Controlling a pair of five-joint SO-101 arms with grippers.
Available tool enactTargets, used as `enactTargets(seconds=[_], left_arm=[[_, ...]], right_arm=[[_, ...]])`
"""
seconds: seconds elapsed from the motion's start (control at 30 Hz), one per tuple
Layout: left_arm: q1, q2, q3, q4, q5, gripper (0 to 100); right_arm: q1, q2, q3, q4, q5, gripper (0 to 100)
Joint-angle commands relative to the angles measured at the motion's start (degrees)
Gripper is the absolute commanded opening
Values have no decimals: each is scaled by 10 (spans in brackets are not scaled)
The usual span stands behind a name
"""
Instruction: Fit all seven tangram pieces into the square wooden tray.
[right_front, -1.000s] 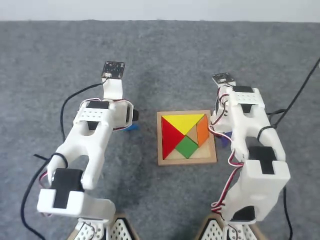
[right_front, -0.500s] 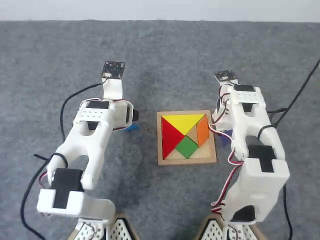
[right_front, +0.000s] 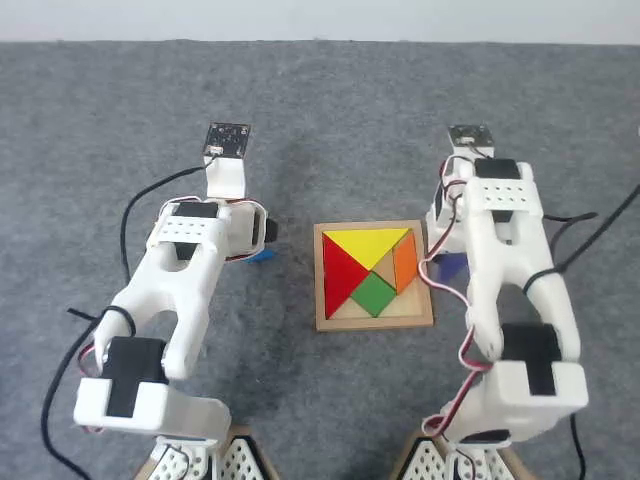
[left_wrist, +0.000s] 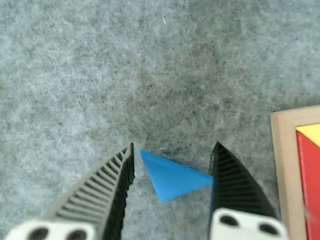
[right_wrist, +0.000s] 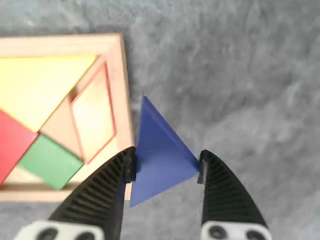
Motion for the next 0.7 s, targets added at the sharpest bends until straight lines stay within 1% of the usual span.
enactTargets(seconds=[0.0,0.07,0.2,0.33,0.5,0.67], left_arm=[[3,-3,-22,5,-4,233],[3,-3,-22,5,-4,233],[3,-3,-22,5,-4,233],[3,-3,-22,4,-4,233],[3,-3,-22,4,-4,233],[3,-3,-22,4,-4,233]], right_arm=[[-43,-44,12,30,-53,100],[-71,-41,35,25,-105,84],[-110,-40,66,-10,-128,74],[-117,-40,73,-16,-195,74],[-119,-40,75,-11,-305,74],[-154,-40,105,-11,-362,74]])
